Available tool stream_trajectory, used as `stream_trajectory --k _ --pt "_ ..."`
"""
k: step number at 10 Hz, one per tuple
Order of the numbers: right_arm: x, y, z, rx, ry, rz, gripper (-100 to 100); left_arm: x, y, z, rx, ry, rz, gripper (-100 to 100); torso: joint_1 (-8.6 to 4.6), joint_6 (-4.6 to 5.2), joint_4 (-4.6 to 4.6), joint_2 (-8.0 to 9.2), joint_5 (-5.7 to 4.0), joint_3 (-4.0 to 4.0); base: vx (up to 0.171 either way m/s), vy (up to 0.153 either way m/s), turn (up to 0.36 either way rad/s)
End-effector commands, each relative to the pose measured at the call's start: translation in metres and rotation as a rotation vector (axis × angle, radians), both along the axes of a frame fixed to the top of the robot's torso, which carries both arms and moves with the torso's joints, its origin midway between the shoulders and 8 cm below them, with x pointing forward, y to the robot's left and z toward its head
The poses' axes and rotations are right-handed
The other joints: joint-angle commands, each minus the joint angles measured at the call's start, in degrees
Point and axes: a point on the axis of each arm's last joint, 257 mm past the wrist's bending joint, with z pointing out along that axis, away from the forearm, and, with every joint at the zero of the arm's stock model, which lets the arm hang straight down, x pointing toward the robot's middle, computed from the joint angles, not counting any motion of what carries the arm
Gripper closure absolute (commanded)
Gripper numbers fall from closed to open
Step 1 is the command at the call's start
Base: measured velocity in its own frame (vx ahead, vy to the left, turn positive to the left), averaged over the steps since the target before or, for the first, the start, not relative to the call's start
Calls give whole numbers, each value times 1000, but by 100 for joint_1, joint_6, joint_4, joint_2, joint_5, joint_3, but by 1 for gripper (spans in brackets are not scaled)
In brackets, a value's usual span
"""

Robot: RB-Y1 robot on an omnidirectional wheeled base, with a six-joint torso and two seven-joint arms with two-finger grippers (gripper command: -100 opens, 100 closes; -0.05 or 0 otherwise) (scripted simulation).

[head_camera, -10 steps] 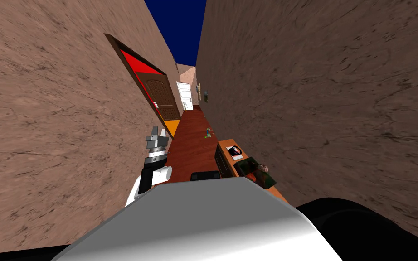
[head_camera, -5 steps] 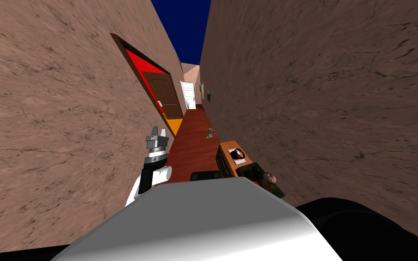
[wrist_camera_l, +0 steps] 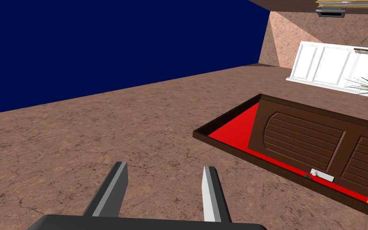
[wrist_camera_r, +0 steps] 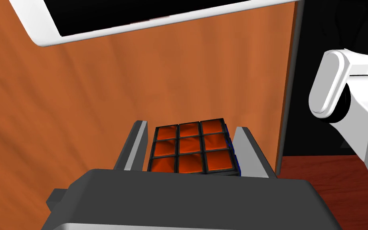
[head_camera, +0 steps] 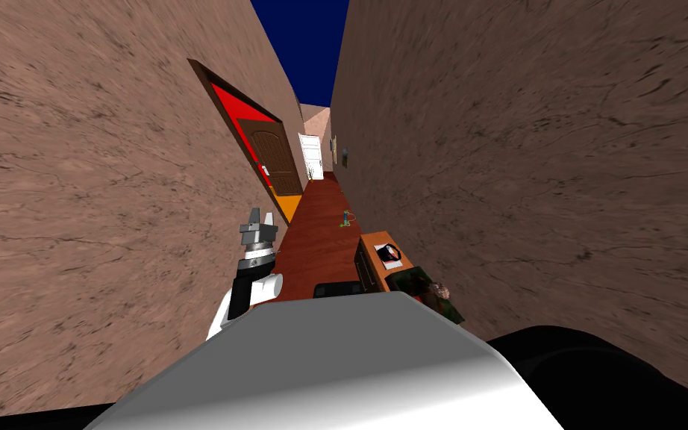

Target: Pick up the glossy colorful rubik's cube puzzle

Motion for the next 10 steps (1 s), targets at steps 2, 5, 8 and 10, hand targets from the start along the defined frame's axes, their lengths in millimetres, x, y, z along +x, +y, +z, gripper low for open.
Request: stream_trajectory --k 2,5,8,10 --pt "0 0 0 0 0 0 100 0 0 0 0 0 0 0 -7 -1 1 -1 -5 0 0 0 0" --pt "0 0 0 0 0 0 0 0 0 0 0 0 0 0 -9 0 0 -2 -4 -1 0 0 0" --pt "-8 -25 22 -4 6 14 100 0 0 0 0 0 0 0 16 2 -5 -24 3 -13 58 59 -54" --pt "-8 -22 21 -4 6 12 0 0 0 0 0 0 0 0 11 1 -3 -17 1 -10 15 20 -6"
